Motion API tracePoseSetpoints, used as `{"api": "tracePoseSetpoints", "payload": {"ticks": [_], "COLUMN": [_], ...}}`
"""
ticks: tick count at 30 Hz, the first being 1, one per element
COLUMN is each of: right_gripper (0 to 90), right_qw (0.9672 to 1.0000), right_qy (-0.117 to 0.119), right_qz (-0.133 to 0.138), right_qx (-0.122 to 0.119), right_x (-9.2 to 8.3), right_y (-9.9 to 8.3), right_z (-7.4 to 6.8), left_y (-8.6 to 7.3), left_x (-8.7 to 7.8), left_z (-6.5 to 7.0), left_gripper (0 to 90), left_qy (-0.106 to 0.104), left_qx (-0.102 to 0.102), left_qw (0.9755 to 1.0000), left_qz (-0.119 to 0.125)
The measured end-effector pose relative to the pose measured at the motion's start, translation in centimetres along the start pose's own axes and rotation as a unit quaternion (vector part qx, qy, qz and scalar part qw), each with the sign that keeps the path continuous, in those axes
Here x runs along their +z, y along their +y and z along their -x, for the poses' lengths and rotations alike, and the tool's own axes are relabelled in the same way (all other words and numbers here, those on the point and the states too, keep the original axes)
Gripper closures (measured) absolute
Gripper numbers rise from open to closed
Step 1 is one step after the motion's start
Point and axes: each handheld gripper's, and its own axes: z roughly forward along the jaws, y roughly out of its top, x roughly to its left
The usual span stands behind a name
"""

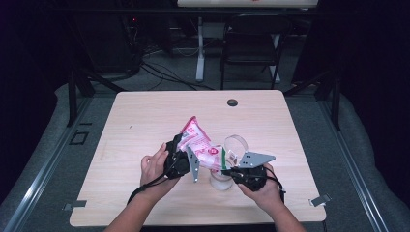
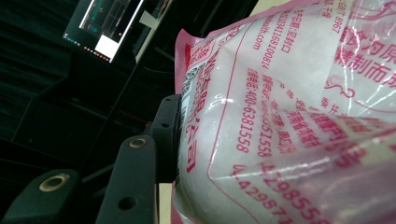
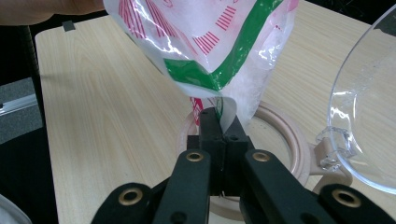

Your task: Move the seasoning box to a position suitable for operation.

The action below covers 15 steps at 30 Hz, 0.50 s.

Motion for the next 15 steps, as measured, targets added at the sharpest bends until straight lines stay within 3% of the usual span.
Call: {"api": "tracePoseSetpoints", "payload": {"ticks": [15], "right_gripper": [90.0], "right_qw": [1.0000], "right_qy": [-0.001], "right_qz": [0.000], "right_qx": [-0.001], "right_x": [0.07], "right_y": [-0.02], "right_z": [-0.02], "left_y": [0.02], "left_x": [0.00], "left_z": [-0.05], "left_gripper": [60.6], "left_qy": [0.000], "left_qx": [0.001], "left_qw": [1.0000], "left_qz": [0.000]}}
